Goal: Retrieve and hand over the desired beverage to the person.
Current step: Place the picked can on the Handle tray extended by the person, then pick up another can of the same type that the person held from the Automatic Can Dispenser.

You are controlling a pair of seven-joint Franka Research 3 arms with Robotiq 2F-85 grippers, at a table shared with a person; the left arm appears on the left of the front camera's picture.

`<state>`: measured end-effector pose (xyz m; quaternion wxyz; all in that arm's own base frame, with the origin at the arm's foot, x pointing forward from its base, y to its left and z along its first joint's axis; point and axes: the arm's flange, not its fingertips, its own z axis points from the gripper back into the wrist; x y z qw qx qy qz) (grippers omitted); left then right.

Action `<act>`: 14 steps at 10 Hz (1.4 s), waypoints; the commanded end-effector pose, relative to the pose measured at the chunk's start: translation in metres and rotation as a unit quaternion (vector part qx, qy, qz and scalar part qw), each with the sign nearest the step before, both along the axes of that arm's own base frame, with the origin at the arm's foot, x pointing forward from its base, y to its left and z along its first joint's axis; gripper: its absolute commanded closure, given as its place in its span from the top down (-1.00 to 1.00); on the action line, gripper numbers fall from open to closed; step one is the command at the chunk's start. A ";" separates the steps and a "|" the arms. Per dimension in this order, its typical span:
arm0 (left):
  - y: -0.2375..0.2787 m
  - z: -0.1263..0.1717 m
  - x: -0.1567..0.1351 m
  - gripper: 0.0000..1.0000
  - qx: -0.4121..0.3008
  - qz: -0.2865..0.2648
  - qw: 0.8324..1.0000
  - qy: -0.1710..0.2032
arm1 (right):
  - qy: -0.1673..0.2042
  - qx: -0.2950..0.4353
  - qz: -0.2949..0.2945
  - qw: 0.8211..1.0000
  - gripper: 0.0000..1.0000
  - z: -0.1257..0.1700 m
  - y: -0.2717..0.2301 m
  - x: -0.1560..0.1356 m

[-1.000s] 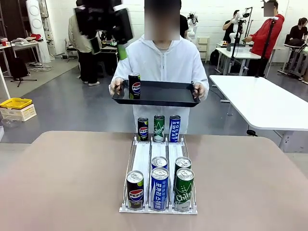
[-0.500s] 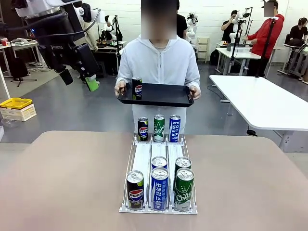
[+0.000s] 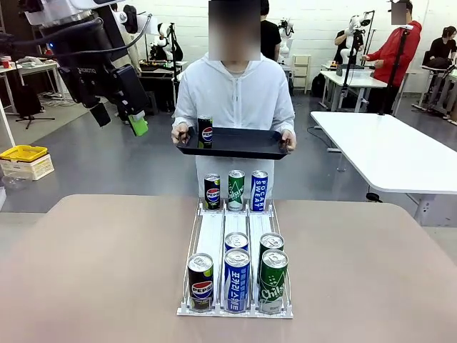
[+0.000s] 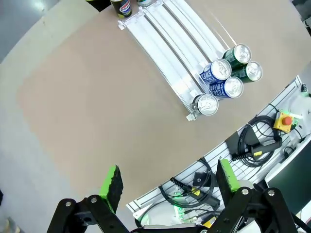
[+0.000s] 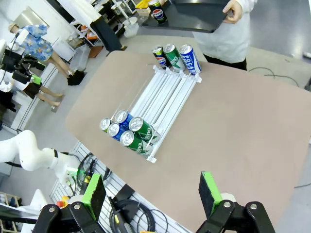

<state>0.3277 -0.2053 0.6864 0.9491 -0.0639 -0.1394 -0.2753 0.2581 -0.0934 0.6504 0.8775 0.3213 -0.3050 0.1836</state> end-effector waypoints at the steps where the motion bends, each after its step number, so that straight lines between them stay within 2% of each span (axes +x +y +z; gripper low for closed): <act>1: 0.002 0.001 -0.001 1.00 0.004 0.001 1.000 -0.004 | -0.006 0.009 0.009 1.000 1.00 0.000 0.000 0.002; 11: 0.000 0.000 0.000 1.00 0.000 0.000 1.000 0.000 | -0.006 0.009 0.009 1.000 1.00 0.000 0.000 0.002; 12: 0.030 0.003 -0.003 1.00 -0.060 -0.064 0.996 -0.004 | -0.006 0.009 0.009 1.000 1.00 0.000 0.000 0.002; 14: 0.093 0.007 -0.013 1.00 -0.137 -0.128 0.981 -0.046 | -0.006 0.009 0.009 1.000 1.00 0.000 0.000 0.002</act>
